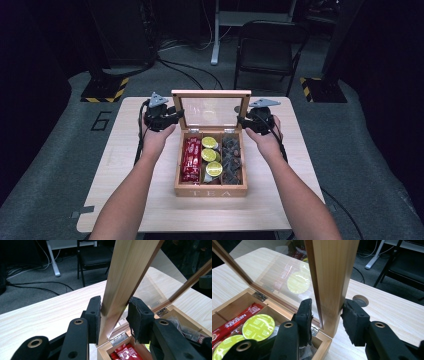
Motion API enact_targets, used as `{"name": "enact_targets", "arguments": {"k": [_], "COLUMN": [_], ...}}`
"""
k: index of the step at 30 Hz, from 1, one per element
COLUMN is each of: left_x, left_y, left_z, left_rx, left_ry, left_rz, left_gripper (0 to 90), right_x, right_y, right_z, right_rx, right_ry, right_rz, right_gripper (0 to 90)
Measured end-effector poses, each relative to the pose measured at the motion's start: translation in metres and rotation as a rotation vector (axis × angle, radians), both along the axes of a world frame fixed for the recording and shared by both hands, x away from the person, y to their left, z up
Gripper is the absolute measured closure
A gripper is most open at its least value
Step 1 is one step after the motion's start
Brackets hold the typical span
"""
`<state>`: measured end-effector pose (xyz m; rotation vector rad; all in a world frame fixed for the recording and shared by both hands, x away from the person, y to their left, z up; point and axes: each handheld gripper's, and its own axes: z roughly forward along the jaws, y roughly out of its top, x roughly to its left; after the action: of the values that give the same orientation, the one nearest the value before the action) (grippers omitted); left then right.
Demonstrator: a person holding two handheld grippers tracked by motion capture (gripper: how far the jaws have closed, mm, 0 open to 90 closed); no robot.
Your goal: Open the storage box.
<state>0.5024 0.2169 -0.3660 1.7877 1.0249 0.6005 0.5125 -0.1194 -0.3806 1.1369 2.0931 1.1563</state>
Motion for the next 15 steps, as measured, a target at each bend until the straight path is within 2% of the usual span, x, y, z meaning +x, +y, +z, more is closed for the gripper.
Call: {"name": "enact_targets", "arguments": {"k": [15], "left_x": [0.0077], "left_y": [-0.0009], "left_z": [-0.0004], "left_rx": [-0.015], "left_ry": [0.009], "left_rz": [0.016], "left_gripper": [63.7], "right_x": [0.0084], "right_y": [0.0013], "right_z": [-0.0059], "right_rx": [0.014], "right_ry": [0.010], "right_rz": [-0.032], "right_gripper": [63.1]}}
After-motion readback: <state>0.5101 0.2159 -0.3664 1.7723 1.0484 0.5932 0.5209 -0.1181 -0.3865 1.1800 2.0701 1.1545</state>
